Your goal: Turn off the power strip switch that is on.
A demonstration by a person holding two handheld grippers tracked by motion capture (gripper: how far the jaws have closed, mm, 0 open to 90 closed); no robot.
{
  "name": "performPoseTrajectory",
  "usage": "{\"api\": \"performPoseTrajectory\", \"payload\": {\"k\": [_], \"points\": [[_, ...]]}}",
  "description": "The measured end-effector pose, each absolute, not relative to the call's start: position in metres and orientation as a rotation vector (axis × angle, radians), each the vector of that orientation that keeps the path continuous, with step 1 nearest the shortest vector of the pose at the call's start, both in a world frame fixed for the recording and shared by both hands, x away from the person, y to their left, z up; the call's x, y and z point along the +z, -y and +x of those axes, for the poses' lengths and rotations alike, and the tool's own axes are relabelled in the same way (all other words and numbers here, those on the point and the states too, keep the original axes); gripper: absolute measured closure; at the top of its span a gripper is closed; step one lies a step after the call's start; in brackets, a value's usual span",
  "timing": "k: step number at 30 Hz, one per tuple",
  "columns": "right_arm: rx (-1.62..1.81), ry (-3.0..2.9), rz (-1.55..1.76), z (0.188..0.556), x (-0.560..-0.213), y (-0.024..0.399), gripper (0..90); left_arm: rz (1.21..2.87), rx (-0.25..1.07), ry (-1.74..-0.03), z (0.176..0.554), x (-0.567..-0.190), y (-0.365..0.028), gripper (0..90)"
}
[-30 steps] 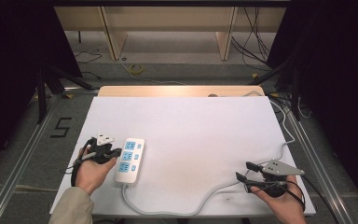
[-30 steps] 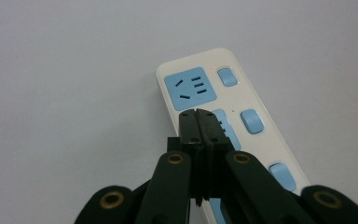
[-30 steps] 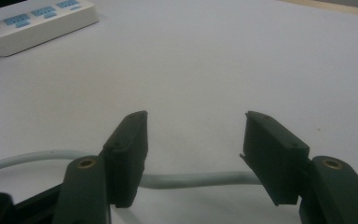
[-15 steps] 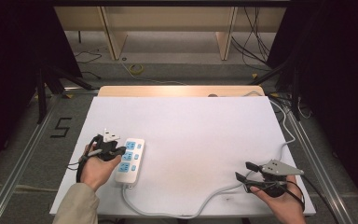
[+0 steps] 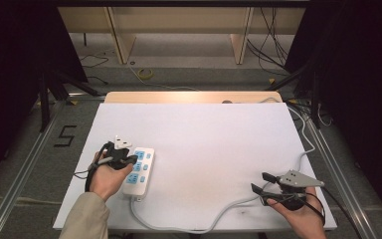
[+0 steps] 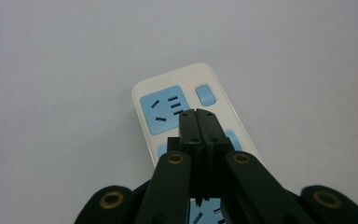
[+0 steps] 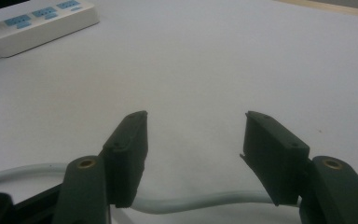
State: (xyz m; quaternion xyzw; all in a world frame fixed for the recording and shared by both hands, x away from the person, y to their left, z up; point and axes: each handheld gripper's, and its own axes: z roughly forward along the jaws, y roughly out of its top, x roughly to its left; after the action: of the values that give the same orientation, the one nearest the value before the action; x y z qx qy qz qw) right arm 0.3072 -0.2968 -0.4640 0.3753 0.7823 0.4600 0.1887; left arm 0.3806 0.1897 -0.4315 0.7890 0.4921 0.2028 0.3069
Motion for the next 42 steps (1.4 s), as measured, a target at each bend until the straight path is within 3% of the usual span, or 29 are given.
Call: {"api": "performPoseTrajectory", "payload": {"k": [42], "points": [[1.294,-2.2,1.054,0.308,-0.464,0.298,40.9,2.145,0.487,-1.298,0.398,-0.424,-0.17,89.6]]}}
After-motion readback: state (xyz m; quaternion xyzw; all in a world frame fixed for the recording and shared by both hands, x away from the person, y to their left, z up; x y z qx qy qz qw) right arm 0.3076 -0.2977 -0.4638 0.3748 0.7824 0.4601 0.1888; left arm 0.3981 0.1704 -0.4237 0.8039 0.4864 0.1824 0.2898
